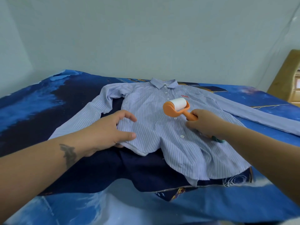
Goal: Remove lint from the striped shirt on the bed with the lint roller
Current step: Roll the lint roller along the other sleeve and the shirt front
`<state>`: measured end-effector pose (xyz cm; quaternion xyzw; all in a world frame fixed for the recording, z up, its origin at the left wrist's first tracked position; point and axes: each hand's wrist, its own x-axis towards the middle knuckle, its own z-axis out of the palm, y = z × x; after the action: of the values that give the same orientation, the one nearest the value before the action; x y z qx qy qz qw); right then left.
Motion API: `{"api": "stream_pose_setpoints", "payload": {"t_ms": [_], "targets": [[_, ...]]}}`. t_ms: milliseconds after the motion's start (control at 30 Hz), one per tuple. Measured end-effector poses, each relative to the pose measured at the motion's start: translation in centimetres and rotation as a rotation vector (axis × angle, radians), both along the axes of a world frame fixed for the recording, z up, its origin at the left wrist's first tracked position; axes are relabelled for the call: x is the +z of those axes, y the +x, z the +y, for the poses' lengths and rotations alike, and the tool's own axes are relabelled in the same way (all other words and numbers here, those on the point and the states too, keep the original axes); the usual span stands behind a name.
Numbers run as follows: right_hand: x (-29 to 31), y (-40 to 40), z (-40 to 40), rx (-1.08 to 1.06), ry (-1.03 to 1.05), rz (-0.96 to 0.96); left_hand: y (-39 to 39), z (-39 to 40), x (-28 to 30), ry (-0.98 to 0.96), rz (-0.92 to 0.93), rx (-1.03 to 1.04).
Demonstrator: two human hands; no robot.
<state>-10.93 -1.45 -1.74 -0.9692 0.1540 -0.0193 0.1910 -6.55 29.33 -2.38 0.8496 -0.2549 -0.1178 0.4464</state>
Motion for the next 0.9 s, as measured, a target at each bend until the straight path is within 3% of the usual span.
{"api": "stream_pose_setpoints", "payload": {"t_ms": [167,300,400,600,700,767,900], "targets": [[0.5,-0.5,1.5,0.019,0.006,-0.007,-0.9,0.4,0.0,0.203,-0.438,0.085],[0.8,-1.1,2.4,0.045,0.017,0.004,-1.4,0.7,0.4,0.073,-0.561,0.067],[1.1,-1.4,3.1,0.065,0.005,0.008,-1.9,0.7,1.2,-0.033,-0.586,-0.110],[1.5,-1.4,3.7,0.076,0.011,0.009,-1.7,0.5,0.5,0.305,-0.954,-0.216],[1.5,-1.3,3.7,0.080,0.000,0.017,-1.5,0.5,0.2,0.353,-1.039,-0.182],[1.6,-1.1,3.6,0.076,0.022,0.023,-1.4,0.4,0.4,0.257,-1.055,-0.161],[2.0,-1.0,3.3,0.075,0.095,0.017,-0.6,0.3,1.4,0.063,-0.779,-0.036]]}}
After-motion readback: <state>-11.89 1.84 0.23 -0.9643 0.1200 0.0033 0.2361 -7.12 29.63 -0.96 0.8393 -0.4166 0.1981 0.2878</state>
